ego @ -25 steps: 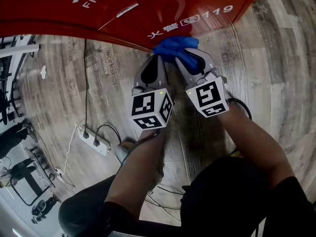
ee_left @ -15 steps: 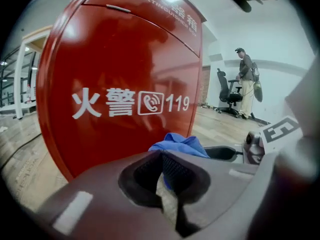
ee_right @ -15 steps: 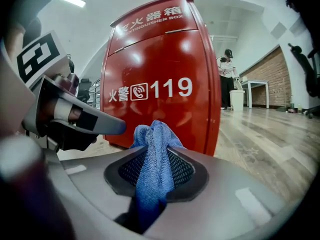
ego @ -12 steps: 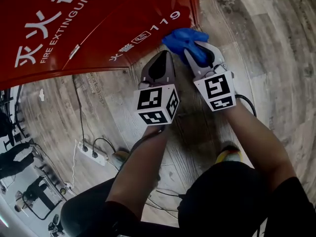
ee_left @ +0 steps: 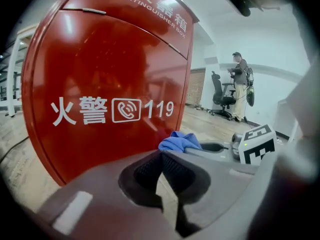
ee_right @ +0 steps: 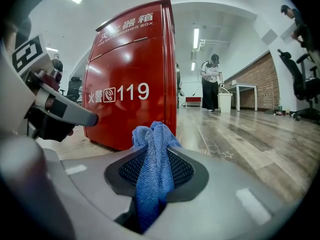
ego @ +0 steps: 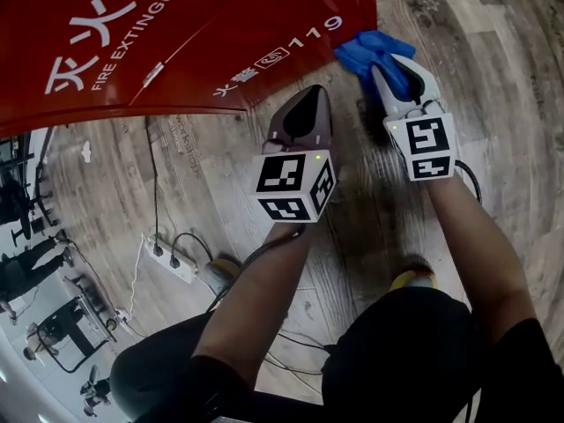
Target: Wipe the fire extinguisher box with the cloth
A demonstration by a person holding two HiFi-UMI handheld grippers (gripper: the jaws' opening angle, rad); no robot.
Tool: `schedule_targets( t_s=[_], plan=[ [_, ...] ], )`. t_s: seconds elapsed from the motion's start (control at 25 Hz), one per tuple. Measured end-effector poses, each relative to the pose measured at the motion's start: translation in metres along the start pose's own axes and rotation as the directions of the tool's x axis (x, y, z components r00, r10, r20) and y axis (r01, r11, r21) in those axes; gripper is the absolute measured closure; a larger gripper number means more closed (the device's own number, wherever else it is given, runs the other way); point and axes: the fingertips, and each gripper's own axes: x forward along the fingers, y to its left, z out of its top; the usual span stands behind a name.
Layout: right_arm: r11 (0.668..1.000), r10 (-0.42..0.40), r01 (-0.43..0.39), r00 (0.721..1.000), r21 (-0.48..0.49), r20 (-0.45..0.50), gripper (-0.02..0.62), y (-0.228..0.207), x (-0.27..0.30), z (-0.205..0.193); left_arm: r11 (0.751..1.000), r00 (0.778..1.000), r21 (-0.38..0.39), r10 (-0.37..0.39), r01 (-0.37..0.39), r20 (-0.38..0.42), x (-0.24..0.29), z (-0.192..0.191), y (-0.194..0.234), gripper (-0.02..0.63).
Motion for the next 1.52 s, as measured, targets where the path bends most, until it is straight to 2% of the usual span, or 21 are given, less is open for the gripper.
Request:
schedule_targets(
  t_s=[0.16,0.48,0.76,0.88,1.04,1.2,1.36,1.52],
  plan=[
    [0.999,0.046,-0.046,0.999,-0.012,0.013,0.482,0.032,0.001,0.01,1.0,1.0,-0.003,0.015,-0.015,-0.001,-0.01,-0.001,0.014,0.606],
    [0.98,0.189,-0.187,0.981,-0.065,0.031,0.482,0.131,0.015,0.035,0.997,0.998,-0.037,0.063,-0.063,0.002,-0.048,-0.011,0.069,0.606],
    [0.964,0.259,-0.254,0.964,-0.084,0.058,0.482,0.215,0.025,0.066,0.992,0.993,-0.074,0.106,-0.102,0.055,-0.095,-0.01,0.127,0.606],
    [0.96,0.27,-0.265,0.961,-0.089,0.052,0.482,0.238,0.031,0.079,0.992,0.991,-0.085,0.101,-0.093,0.087,-0.108,-0.008,0.145,0.604],
    [0.945,0.309,-0.302,0.95,-0.128,0.037,0.482,0.257,0.027,0.1,0.996,0.987,-0.038,0.088,-0.083,0.138,-0.125,0.006,0.165,0.604],
    [0.94,0.307,-0.3,0.952,-0.162,0.015,0.481,0.257,0.016,0.129,0.996,0.987,0.076,0.042,-0.054,0.154,-0.128,0.03,0.167,0.604],
    [0.942,0.289,-0.29,0.957,-0.167,-0.028,0.481,0.258,0.012,0.153,0.989,0.995,0.141,-0.048,0.036,0.085,-0.129,0.047,0.163,0.603],
    [0.954,0.269,-0.27,0.963,-0.133,-0.032,0.482,0.267,0.01,0.179,0.965,0.989,0.217,-0.148,0.148,-0.014,-0.139,0.062,0.165,0.603]
  ],
)
